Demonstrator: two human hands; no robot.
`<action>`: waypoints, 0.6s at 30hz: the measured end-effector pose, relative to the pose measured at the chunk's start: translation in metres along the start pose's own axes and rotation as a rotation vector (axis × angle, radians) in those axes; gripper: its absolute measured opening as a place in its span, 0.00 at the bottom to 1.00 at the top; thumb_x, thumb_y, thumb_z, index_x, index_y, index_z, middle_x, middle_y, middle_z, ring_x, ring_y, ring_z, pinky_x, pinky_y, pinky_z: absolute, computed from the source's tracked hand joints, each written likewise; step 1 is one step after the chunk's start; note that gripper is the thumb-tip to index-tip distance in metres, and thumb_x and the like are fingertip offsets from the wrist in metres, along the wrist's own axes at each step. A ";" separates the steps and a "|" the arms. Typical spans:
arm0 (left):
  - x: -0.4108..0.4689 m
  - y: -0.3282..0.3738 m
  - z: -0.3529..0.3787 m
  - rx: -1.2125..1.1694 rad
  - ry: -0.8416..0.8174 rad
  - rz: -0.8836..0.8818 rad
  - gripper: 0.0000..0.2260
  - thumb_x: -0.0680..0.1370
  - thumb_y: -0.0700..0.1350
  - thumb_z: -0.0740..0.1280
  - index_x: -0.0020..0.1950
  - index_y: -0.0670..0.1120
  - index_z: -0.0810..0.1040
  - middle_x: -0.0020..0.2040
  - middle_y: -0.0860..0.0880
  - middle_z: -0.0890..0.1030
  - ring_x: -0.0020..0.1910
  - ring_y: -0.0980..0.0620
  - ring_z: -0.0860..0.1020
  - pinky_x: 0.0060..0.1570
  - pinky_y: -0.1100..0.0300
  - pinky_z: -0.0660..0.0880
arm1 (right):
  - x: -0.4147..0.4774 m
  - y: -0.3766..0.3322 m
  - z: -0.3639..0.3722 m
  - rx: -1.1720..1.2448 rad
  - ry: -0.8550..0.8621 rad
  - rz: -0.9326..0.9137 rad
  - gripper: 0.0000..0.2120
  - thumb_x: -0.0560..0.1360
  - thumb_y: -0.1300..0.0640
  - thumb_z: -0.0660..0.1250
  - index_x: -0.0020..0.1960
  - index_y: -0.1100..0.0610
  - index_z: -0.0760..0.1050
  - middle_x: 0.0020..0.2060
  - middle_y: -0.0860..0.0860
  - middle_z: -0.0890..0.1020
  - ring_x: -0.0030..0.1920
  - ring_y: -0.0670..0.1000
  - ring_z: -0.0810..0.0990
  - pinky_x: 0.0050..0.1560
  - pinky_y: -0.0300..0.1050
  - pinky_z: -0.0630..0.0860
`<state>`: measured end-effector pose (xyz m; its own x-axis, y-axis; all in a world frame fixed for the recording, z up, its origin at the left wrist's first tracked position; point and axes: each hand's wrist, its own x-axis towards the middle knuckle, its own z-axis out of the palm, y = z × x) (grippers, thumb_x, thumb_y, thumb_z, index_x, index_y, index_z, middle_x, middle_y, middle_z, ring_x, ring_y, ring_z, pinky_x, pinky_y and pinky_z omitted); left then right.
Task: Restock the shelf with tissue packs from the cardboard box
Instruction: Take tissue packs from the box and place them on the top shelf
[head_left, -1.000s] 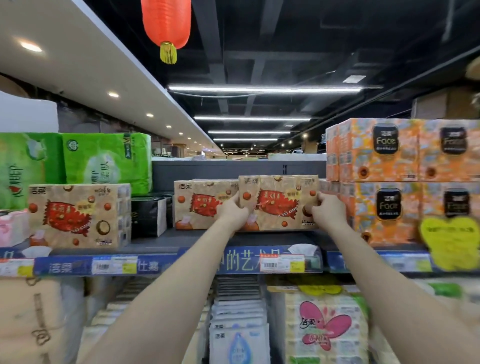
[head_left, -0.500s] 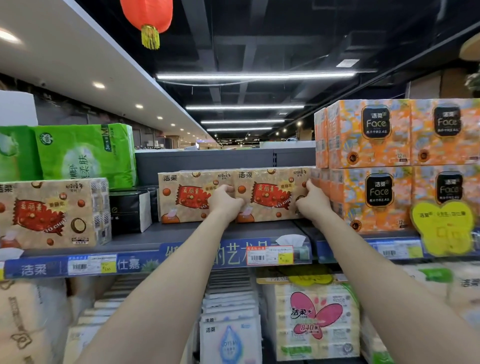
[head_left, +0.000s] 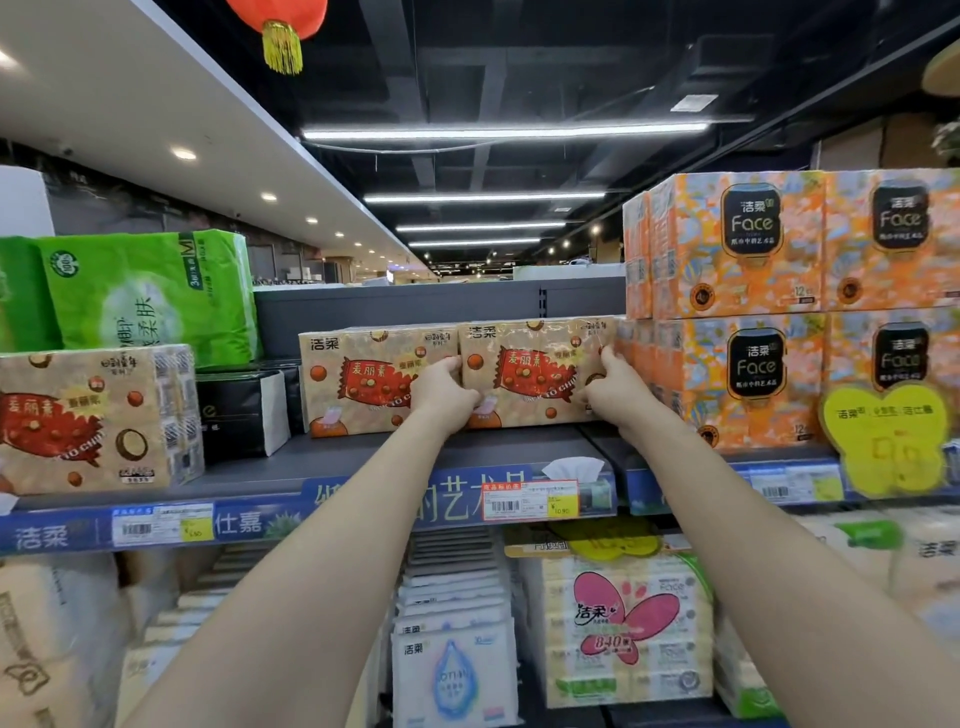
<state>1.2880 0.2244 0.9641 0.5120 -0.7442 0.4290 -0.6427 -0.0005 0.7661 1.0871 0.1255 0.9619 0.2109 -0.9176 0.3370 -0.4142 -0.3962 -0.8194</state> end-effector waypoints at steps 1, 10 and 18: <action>0.000 0.001 0.001 0.028 0.011 0.012 0.28 0.77 0.37 0.72 0.77 0.46 0.72 0.72 0.46 0.77 0.70 0.44 0.75 0.66 0.55 0.73 | 0.000 0.000 0.000 -0.004 0.009 -0.006 0.40 0.78 0.66 0.62 0.84 0.56 0.46 0.83 0.52 0.51 0.82 0.58 0.52 0.78 0.58 0.62; 0.009 0.003 0.009 0.038 0.064 0.026 0.25 0.75 0.33 0.74 0.69 0.47 0.73 0.66 0.44 0.78 0.53 0.51 0.73 0.45 0.61 0.71 | 0.007 0.005 -0.003 0.072 0.070 -0.034 0.36 0.75 0.69 0.58 0.82 0.58 0.57 0.79 0.55 0.64 0.73 0.57 0.70 0.69 0.54 0.73; 0.016 -0.004 0.006 -0.056 0.052 0.038 0.28 0.74 0.36 0.77 0.72 0.47 0.74 0.64 0.47 0.79 0.52 0.52 0.76 0.37 0.68 0.69 | 0.019 0.004 0.003 0.135 -0.057 0.008 0.40 0.78 0.69 0.63 0.84 0.54 0.48 0.84 0.51 0.45 0.82 0.56 0.50 0.78 0.54 0.57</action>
<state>1.2953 0.2089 0.9651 0.5180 -0.7071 0.4813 -0.6300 0.0653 0.7739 1.0922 0.1071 0.9636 0.2595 -0.9159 0.3063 -0.2944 -0.3771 -0.8781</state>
